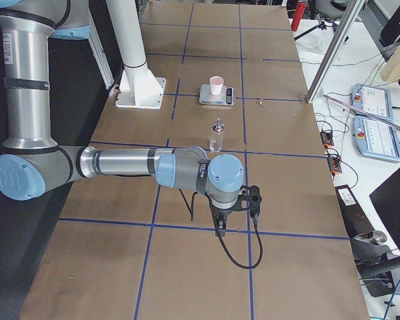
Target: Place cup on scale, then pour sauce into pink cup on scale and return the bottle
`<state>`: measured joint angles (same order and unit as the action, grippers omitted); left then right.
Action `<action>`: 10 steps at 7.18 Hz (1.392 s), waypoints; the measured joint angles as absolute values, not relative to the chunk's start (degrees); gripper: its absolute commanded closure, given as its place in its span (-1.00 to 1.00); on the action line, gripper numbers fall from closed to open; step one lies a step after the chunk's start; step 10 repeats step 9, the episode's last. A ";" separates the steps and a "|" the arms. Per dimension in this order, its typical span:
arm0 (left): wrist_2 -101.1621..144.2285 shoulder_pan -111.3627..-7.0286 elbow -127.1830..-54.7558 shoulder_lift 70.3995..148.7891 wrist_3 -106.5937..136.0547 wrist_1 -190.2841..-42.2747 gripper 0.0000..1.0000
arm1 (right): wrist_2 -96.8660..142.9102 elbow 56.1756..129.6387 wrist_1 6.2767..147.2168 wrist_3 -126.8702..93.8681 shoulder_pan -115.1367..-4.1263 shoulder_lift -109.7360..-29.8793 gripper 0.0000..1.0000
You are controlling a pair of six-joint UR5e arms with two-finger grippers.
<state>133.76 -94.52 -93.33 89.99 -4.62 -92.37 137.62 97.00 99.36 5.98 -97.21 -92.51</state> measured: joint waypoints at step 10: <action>133.00 -93.91 -92.65 89.39 -4.47 -92.10 -1.00 | 136.85 96.24 99.40 5.89 -97.21 -92.94 -1.00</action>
